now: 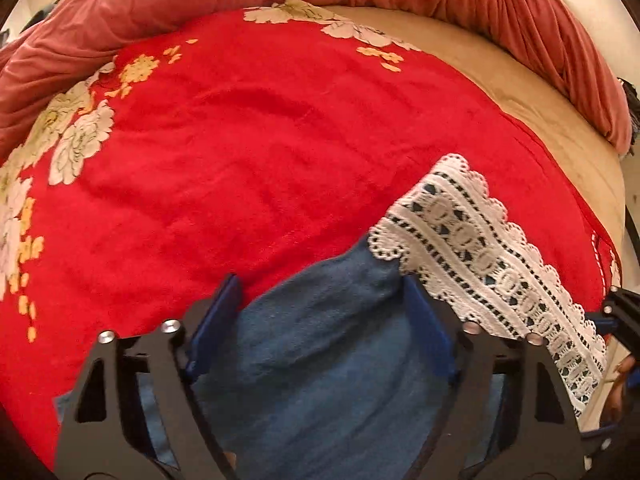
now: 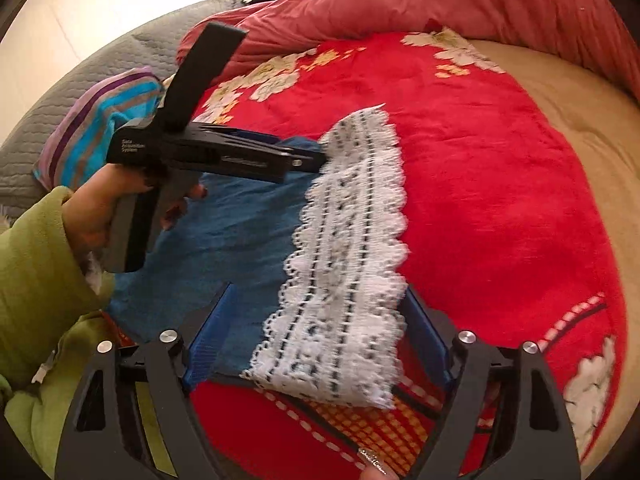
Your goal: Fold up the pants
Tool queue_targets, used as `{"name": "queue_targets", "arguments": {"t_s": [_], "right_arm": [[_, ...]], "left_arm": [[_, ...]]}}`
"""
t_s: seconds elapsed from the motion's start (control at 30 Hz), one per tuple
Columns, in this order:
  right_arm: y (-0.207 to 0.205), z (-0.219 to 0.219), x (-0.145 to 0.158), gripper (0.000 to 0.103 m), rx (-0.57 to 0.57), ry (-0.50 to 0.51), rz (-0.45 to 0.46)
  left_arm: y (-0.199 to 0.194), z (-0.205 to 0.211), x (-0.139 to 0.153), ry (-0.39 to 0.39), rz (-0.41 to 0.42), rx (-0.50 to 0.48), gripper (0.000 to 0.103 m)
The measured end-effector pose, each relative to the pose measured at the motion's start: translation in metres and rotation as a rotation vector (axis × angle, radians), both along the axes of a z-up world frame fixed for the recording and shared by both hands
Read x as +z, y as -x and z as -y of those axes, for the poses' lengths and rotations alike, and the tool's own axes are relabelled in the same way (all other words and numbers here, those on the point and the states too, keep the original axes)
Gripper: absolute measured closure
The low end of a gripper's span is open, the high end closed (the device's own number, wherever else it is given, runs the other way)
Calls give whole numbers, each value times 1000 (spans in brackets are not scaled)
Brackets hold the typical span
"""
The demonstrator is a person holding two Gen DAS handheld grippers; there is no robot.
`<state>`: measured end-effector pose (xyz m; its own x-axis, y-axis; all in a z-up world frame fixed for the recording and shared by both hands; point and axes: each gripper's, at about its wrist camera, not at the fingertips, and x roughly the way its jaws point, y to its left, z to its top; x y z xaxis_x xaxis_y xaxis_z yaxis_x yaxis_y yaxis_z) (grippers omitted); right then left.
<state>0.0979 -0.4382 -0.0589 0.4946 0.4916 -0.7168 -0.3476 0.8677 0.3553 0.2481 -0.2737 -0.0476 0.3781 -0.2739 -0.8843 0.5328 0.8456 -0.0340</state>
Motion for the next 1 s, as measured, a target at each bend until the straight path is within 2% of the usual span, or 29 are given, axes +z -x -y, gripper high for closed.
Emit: {"name": "queue_targets", "arguments": {"t_s": [0.07, 0.1, 0.2, 0.27, 0.3, 0.33, 0.37, 0.43, 0.63, 0.83, 1.0], "right_arm": [[-2, -2, -1, 32, -7, -2, 11], [-5, -1, -1, 40, -15, -7, 13], [-11, -2, -3, 53, -12, -33, 4], [-14, -5, -2, 60, 5, -43, 7], [-15, -7, -1, 70, 21, -51, 7], [-16, -9, -1, 76, 31, -51, 9], [-18, -12, 0, 83, 38, -49, 13], [-18, -15, 6, 85, 49, -63, 22], [-13, -36, 33, 86, 105, -46, 89], [-9, -65, 59, 86, 177, -13, 150], [-8, -103, 72, 86, 251, 36, 178]], "left_arm": [[2, 1, -1, 11, 1, -6, 37], [2, 1, -2, 26, -7, -7, 42], [5, 5, -3, 38, -13, -11, 57], [8, 11, -3, 40, -21, -14, 70], [9, 13, -3, 45, -28, -18, 79], [10, 15, -2, 45, -30, -21, 87], [11, 18, -1, 48, -32, -30, 92], [14, 19, 0, 45, -26, -30, 96], [16, -5, 15, 141, -29, 20, 101], [20, -41, 42, 238, 5, 69, 101], [27, -76, 48, 308, 4, 130, 101]]}}
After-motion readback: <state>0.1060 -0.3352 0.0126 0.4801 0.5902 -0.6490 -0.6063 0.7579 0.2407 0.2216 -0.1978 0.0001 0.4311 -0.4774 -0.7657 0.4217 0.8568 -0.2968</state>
